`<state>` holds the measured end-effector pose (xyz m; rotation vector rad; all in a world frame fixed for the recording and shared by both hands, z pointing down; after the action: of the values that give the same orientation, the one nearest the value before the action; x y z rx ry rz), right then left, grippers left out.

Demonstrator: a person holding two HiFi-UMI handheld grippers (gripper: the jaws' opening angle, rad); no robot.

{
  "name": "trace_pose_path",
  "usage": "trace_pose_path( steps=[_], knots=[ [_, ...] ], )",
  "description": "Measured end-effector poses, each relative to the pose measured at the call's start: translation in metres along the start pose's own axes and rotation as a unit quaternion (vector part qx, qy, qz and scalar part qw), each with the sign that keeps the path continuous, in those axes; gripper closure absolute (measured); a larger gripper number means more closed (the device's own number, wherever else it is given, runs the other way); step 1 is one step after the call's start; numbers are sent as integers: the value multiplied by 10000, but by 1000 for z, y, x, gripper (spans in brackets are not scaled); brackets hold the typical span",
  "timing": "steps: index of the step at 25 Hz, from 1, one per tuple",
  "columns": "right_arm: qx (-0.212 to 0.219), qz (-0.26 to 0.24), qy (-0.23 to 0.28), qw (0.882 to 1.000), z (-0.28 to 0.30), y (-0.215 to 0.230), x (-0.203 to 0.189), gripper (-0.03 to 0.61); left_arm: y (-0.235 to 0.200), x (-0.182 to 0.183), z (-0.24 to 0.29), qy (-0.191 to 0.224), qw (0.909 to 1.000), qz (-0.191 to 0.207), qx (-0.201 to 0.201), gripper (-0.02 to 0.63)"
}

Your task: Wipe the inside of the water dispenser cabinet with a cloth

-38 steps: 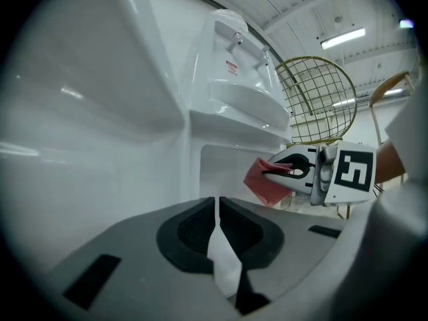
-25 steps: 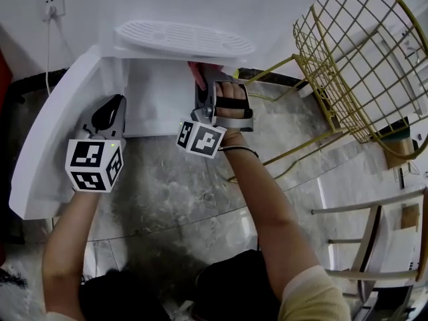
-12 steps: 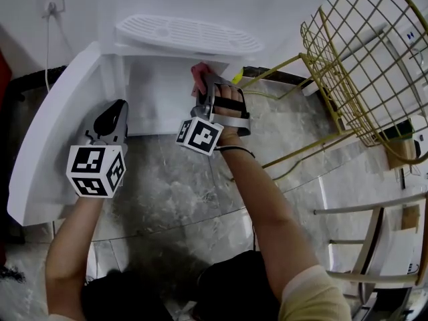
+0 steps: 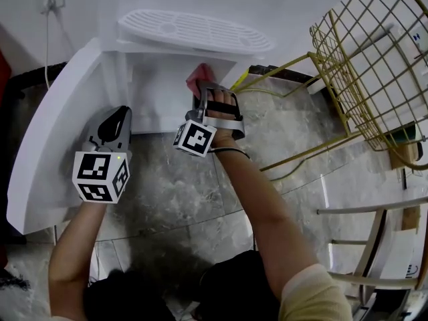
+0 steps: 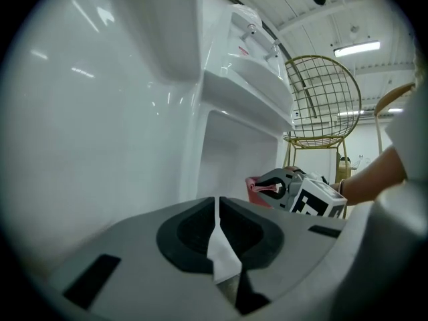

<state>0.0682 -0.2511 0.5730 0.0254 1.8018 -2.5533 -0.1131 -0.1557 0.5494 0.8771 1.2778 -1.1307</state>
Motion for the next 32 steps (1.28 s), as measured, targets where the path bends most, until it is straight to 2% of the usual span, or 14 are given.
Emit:
trace_pose_path(
  steps=[6,11,18,23,27,29,32],
  knots=[
    [302,276,-115,9991,13,-20,-2,549,-3,-8,1,-78,10000,15,11,595],
    [577,789,-175,9951,26,-35,-3,549,-6,-15,1,-149,9999,4,13,595],
    [909,1660,-257,9816,36,-49,1,549,-11,-22,-2,-224,9997,-15,35,595],
    [1286,2203,-302,9664,41,-61,8,549,-10,-27,-2,-287,9996,-8,13,595],
    [1678,2751,-275,9463,45,-71,12,549,-10,-29,-3,-303,9995,-7,-3,595],
    [1907,3194,-268,9278,48,-76,12,549,-11,-29,-4,-300,9995,-11,3,595],
    [2237,3906,-234,8927,51,-83,11,549,-13,-31,-5,-329,9995,-3,11,595]
  ],
)
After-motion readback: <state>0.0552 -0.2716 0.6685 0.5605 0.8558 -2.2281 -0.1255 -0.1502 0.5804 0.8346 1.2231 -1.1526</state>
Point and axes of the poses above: the fingertips, and each gripper's own axes: z forward along the fingers, y to its right, x out of its top, the point moved 5 cm from there along -z, backward along the fingers, and after that the axes turned 10 degrees about x, right-handed, at the moved point
